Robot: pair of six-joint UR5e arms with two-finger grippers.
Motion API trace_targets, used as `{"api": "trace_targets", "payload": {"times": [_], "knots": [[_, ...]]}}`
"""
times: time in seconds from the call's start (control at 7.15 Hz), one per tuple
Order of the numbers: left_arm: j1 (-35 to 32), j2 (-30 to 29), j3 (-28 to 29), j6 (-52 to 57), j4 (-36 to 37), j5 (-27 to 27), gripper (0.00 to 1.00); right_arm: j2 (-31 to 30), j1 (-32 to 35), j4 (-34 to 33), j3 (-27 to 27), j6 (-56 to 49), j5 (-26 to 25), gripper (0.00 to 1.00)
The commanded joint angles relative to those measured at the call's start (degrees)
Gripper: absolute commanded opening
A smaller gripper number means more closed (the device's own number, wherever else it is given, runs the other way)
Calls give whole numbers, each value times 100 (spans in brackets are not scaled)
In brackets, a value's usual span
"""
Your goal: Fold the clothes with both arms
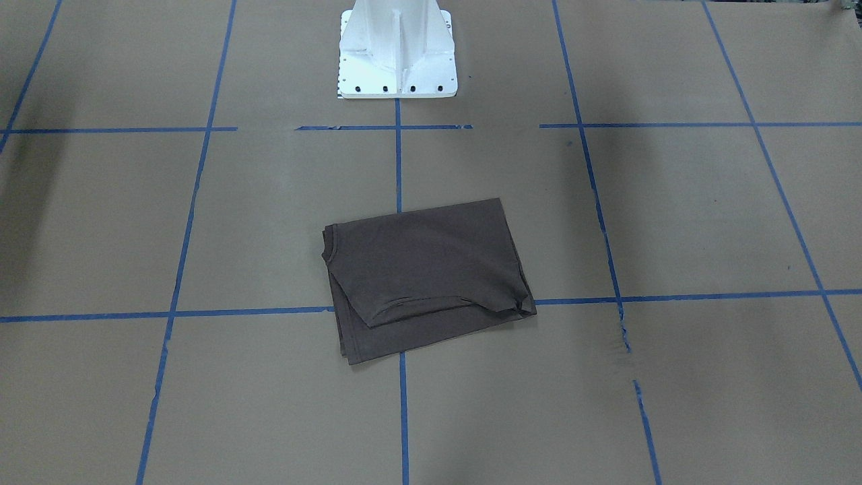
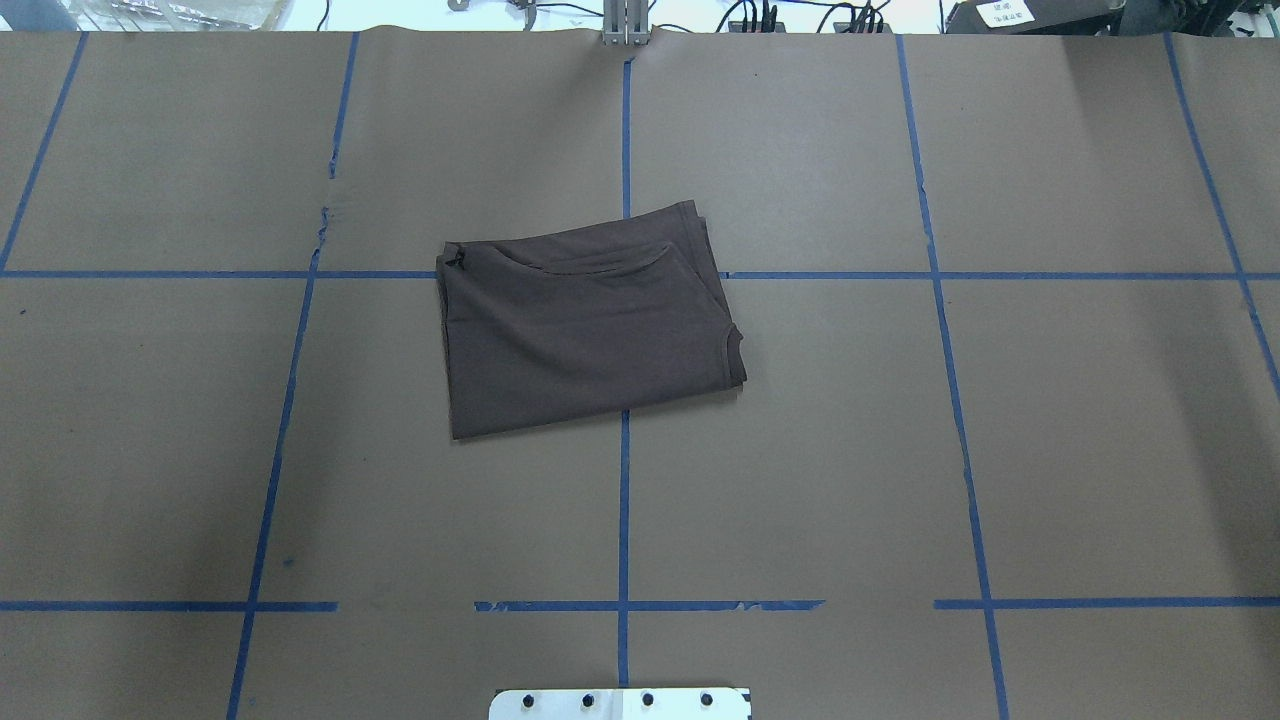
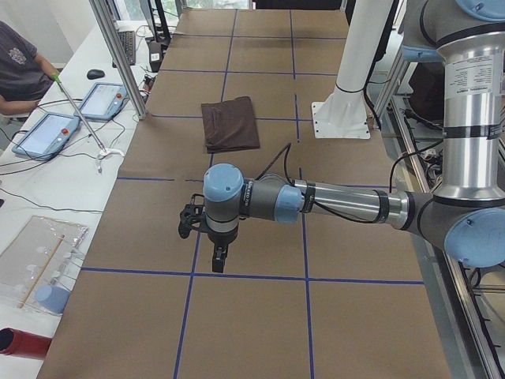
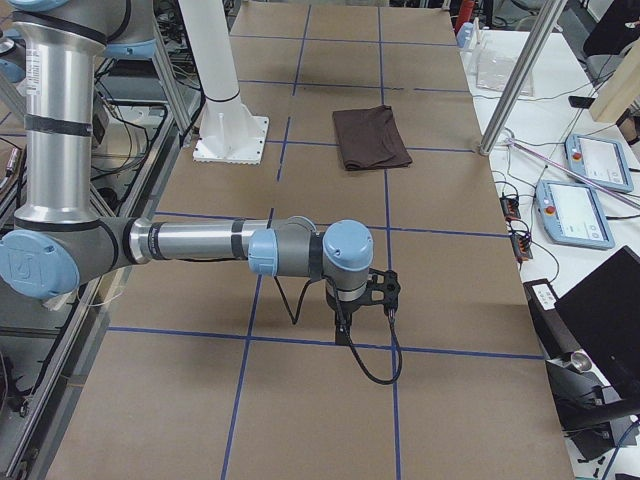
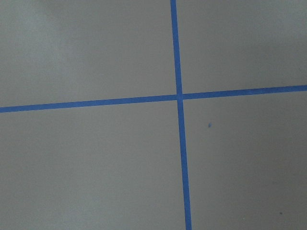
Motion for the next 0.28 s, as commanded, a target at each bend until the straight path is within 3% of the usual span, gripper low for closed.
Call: {"api": "trace_targets", "payload": {"times": [0.0,0.14], "knots": [[0,0,-4,0,1,0,100,8,0,7,9,-7,13,100],[0,0,-4,0,1,0,100,8,0,7,26,-7,22,100]]}}
